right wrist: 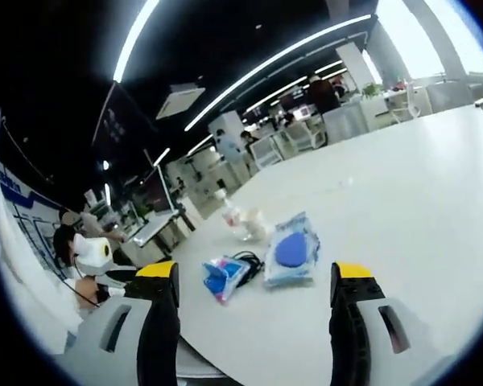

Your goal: Arrange the tabletop items into an orderly group along one side of the table until the central work area is clear of visible clutter.

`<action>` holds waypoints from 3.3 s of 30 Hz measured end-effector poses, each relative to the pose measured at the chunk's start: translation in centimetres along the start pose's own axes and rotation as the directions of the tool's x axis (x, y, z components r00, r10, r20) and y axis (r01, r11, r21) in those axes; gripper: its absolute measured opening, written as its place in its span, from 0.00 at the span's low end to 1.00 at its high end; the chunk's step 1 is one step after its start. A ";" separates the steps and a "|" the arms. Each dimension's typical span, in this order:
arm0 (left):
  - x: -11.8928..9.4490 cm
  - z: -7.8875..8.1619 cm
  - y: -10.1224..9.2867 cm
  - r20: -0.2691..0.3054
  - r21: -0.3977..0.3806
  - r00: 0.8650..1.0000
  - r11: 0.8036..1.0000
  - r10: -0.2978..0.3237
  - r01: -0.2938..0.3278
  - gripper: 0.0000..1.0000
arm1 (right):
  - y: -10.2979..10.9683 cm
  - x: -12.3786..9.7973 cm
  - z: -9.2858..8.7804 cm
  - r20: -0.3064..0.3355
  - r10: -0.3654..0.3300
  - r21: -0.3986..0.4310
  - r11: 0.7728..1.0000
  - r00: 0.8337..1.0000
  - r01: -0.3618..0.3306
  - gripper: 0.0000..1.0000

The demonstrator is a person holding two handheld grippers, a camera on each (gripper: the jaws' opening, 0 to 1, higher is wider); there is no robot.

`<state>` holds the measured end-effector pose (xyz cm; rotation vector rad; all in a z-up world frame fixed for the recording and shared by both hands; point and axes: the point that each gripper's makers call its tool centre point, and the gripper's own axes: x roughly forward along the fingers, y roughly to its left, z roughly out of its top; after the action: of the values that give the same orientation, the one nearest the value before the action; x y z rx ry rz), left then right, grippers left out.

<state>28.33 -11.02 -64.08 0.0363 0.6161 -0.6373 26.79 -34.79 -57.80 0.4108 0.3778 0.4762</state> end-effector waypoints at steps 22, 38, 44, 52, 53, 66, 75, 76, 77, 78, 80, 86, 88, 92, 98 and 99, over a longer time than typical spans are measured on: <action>3.2 2.0 -1.6 0.020 -0.071 0.995 0.992 0.101 -0.099 0.70 | -6.2 0.9 1.0 -0.077 0.008 0.039 0.999 0.997 -0.005 0.73; 6.8 6.2 -0.5 -0.001 0.060 0.998 0.996 0.070 -0.070 0.67 | -6.9 4.1 -3.0 -0.160 0.056 0.264 0.964 0.985 -0.011 0.70; 7.3 6.3 -1.1 -0.003 0.061 0.998 0.996 0.067 -0.067 0.66 | -7.8 6.4 -4.4 -0.184 0.047 0.351 0.936 0.982 0.021 0.70; 7.3 6.4 -0.5 -0.008 0.073 0.997 0.994 0.077 -0.077 0.64 | -8.3 9.5 -5.8 -0.234 0.032 0.453 0.888 0.972 0.080 0.68; 7.2 6.4 -0.4 -0.004 0.066 0.997 0.995 0.081 -0.080 0.64 | -8.2 10.1 -6.1 -0.241 0.032 0.481 0.872 0.970 0.091 0.68; 5.7 5.8 1.9 0.029 -0.017 0.989 0.989 0.145 -0.145 0.62 | -8.6 14.4 -7.8 -0.323 -0.024 0.502 0.843 0.946 0.192 0.67; 4.8 5.4 3.6 0.054 -0.108 0.982 0.979 0.180 -0.173 0.61 | -9.3 15.7 -8.0 -0.347 -0.080 0.487 0.836 0.934 0.253 0.65; 4.7 5.4 3.5 0.056 -0.111 0.982 0.979 0.180 -0.173 0.61 | -9.4 15.8 -8.0 -0.348 -0.084 0.484 0.837 0.934 0.256 0.65; 4.7 5.4 3.6 0.059 -0.114 0.982 0.978 0.180 -0.173 0.61 | -9.3 15.9 -8.2 -0.354 -0.083 0.479 0.840 0.932 0.256 0.64; 4.7 5.3 3.6 0.060 -0.116 0.982 0.978 0.180 -0.172 0.61 | -9.3 16.0 -8.2 -0.355 -0.083 0.472 0.844 0.931 0.255 0.63; 4.8 5.2 3.7 0.058 -0.118 0.982 0.978 0.178 -0.170 0.61 | -9.3 16.0 -8.2 -0.360 -0.085 0.465 0.847 0.929 0.258 0.60; 5.1 4.9 4.0 0.074 -0.157 0.982 0.974 0.174 -0.161 0.60 | -9.4 16.2 -8.8 -0.378 -0.105 0.418 0.867 0.920 0.271 0.51; 5.2 4.9 4.0 0.079 -0.168 0.982 0.973 0.173 -0.158 0.60 | -9.4 16.2 -9.0 -0.381 -0.119 0.400 0.873 0.917 0.279 0.49; 5.4 4.2 4.2 0.086 -0.206 0.981 0.966 0.176 -0.155 0.59 | -9.6 16.3 -9.5 -0.418 -0.156 0.301 0.906 0.895 0.298 0.44; 5.4 2.7 5.0 0.088 -0.277 0.979 0.948 0.186 -0.156 0.57 | -10.2 16.2 -9.9 -0.453 -0.210 0.188 0.927 0.866 0.323 0.36; 5.4 2.4 5.2 0.086 -0.285 0.977 0.945 0.193 -0.162 0.58 | -10.2 16.2 -10.0 -0.466 -0.212 0.157 0.936 0.859 0.316 0.35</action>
<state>35.95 -10.23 -65.85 -0.2025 0.5801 -0.3709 39.38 -31.92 -75.10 0.4634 0.9295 0.2485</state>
